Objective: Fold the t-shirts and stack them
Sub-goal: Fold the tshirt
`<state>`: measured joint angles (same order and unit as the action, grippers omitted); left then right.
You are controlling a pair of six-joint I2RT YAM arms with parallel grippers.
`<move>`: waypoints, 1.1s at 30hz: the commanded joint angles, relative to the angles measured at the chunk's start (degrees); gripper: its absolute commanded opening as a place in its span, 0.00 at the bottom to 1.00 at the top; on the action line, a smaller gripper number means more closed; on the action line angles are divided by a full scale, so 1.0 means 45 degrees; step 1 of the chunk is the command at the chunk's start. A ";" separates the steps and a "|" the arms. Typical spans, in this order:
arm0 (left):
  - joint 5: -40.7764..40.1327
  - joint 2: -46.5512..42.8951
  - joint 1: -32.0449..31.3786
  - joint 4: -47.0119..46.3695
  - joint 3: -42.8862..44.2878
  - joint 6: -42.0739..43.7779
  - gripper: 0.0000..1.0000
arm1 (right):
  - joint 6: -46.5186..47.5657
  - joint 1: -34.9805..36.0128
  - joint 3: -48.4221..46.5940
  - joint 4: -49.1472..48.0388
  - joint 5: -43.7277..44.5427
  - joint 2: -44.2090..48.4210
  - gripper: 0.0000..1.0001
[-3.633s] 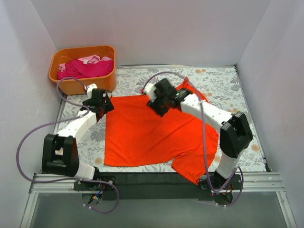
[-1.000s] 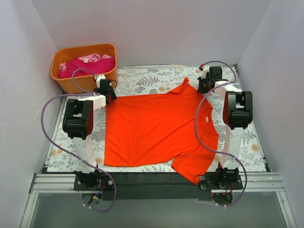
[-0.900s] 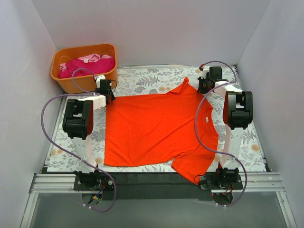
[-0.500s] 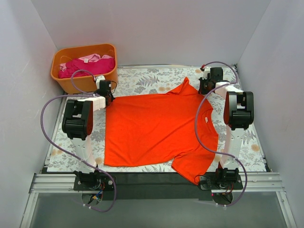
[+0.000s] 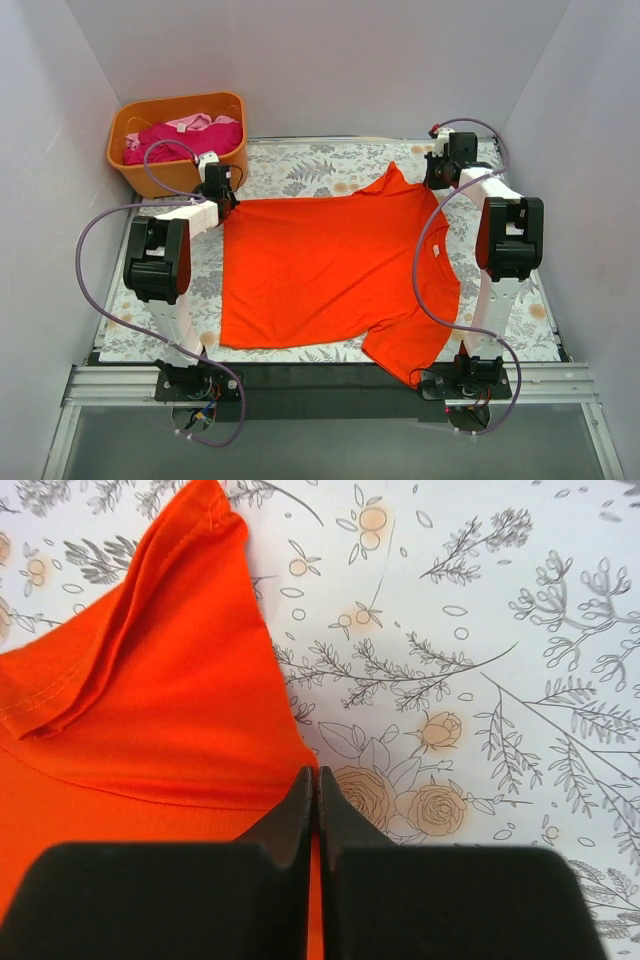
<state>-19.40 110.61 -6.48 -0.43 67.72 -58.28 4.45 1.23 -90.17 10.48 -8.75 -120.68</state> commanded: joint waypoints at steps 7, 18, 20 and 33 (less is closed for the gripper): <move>-0.0123 -0.1298 0.0112 -0.0022 -0.0050 0.0295 0.00 | 0.0144 -0.0157 0.0155 -0.0454 -0.0105 0.1173 0.01; 0.0130 -0.2470 0.0112 0.0563 -0.0732 -0.0056 0.00 | -0.0285 -0.0528 0.1423 -0.0474 -0.0066 0.2423 0.01; 0.0248 -0.2528 0.0112 0.0835 -0.0850 -0.0212 0.00 | -0.0363 -0.0528 0.1697 -0.0474 -0.0125 0.2715 0.01; 0.0619 -0.4129 0.0112 0.1930 -0.2547 -0.0856 0.00 | -0.1514 -0.0548 0.4392 -0.0474 -0.0536 0.4767 0.01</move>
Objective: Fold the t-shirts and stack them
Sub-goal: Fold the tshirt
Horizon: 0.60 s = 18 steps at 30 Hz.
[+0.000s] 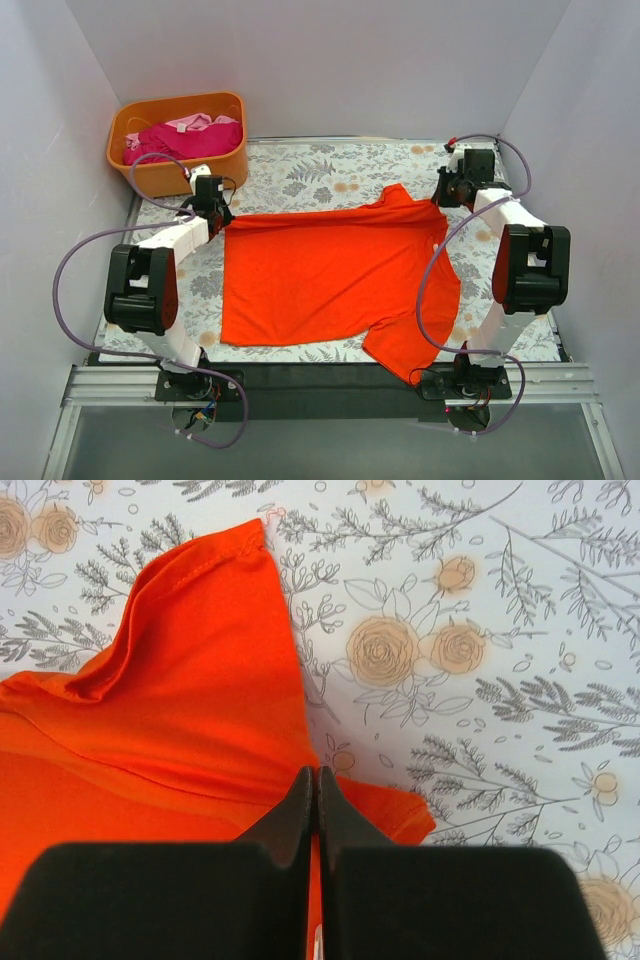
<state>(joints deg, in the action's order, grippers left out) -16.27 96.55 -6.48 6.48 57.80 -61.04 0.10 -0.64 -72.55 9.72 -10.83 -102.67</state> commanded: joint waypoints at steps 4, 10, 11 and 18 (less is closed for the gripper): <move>-0.0153 -0.1592 0.0112 0.0591 -0.0851 -0.0382 0.00 | -0.0802 -0.0111 0.1180 -0.0304 0.0023 0.1349 0.01; -0.0113 -0.2042 0.0112 0.0941 -0.1457 -0.0984 0.00 | -0.0978 -0.0111 0.2118 -0.0284 0.0160 0.1859 0.01; -0.0153 -0.2042 0.0112 0.1059 -0.1535 -0.1142 0.00 | -0.0979 -0.0111 0.2197 -0.0284 0.0180 0.1879 0.01; 0.0296 -0.2432 0.0112 0.1294 -0.2277 -0.2041 0.00 | -0.1350 -0.0130 0.2958 -0.0304 0.0629 0.1977 0.01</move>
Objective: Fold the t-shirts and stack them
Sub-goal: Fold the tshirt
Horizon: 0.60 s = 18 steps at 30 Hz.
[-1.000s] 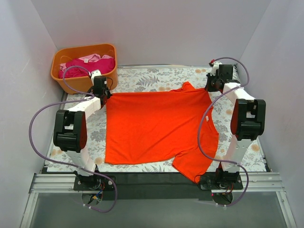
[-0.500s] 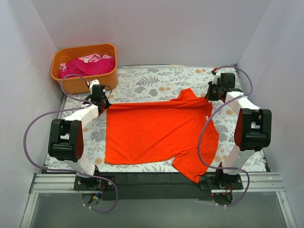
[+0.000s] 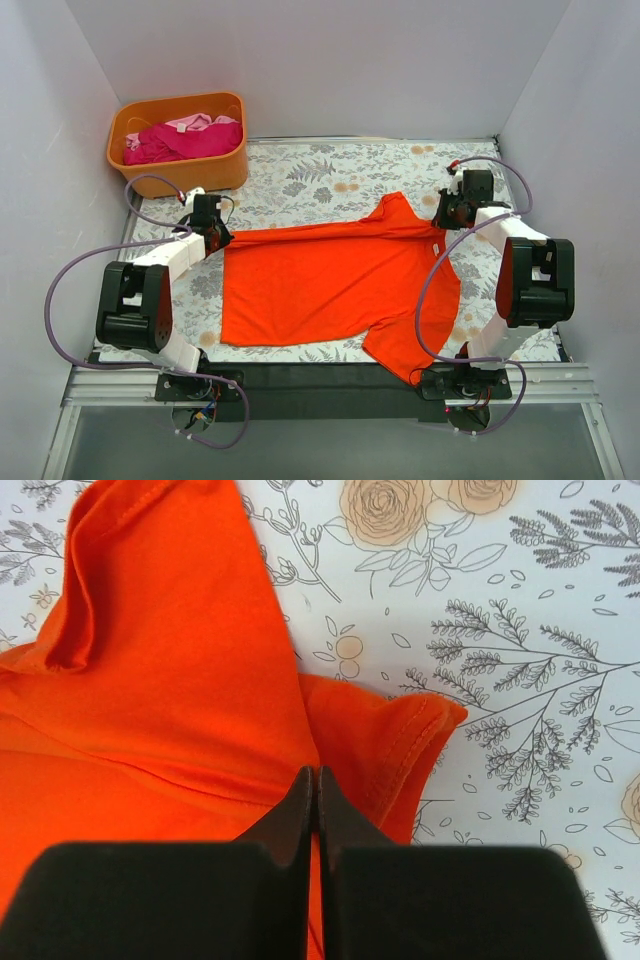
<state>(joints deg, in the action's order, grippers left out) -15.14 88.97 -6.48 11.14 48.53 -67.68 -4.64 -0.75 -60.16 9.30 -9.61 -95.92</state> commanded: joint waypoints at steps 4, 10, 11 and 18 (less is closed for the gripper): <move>0.0140 -0.0767 0.0112 0.0435 -0.0414 -0.0839 0.00 | -0.0510 -0.0106 0.0575 -0.0231 0.0630 0.0378 0.01; 0.0239 -0.0728 0.0112 0.0475 -0.0687 -0.1151 0.00 | -0.0627 -0.0145 0.0693 -0.0270 0.0963 0.0085 0.01; 0.0239 -0.0651 0.0112 0.0475 -0.0707 -0.1209 0.00 | -0.0628 -0.0164 0.0732 -0.0270 0.0982 0.0046 0.01; 0.0083 -0.0688 0.0112 0.0514 -0.0571 -0.1035 0.00 | -0.0765 -0.0223 0.0733 -0.0309 0.0963 0.0201 0.01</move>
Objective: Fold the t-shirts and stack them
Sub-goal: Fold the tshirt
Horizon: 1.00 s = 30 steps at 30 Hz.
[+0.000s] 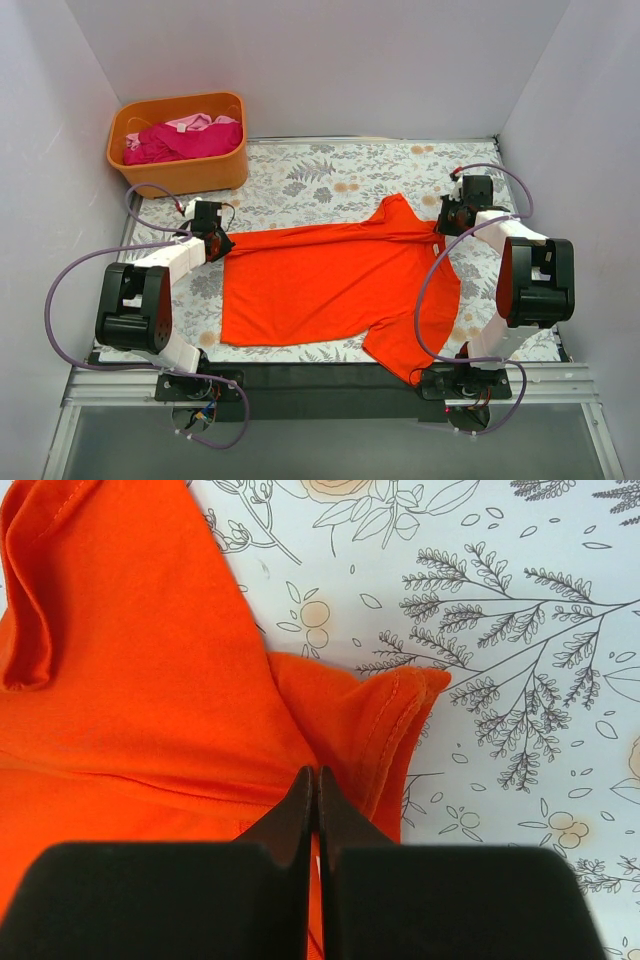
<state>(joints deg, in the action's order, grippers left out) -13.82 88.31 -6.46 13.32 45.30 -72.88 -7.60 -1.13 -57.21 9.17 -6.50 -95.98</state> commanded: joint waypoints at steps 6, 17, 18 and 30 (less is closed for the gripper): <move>-0.0522 -0.0933 0.0107 0.0028 0.0519 0.0727 0.00 | -0.0226 -0.0140 0.0018 -0.0260 0.0390 0.0802 0.01; 0.0591 -0.0972 0.0107 -0.0011 -0.0046 0.0552 0.03 | -0.0499 -0.0140 0.0798 -0.0260 0.0547 0.1076 0.02; 0.0592 -0.0973 0.0107 0.0027 -0.0143 0.0474 0.09 | -0.0519 -0.0140 0.0877 -0.0260 0.0566 0.1076 0.06; 0.0414 -0.2827 0.0088 0.1200 0.0265 0.1137 0.75 | 0.0630 0.0738 0.0253 -0.0630 -0.0038 0.1818 0.41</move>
<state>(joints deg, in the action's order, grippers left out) -11.55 79.77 -6.31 17.58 44.73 -70.30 -8.19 0.03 -52.95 9.10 -5.32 -90.45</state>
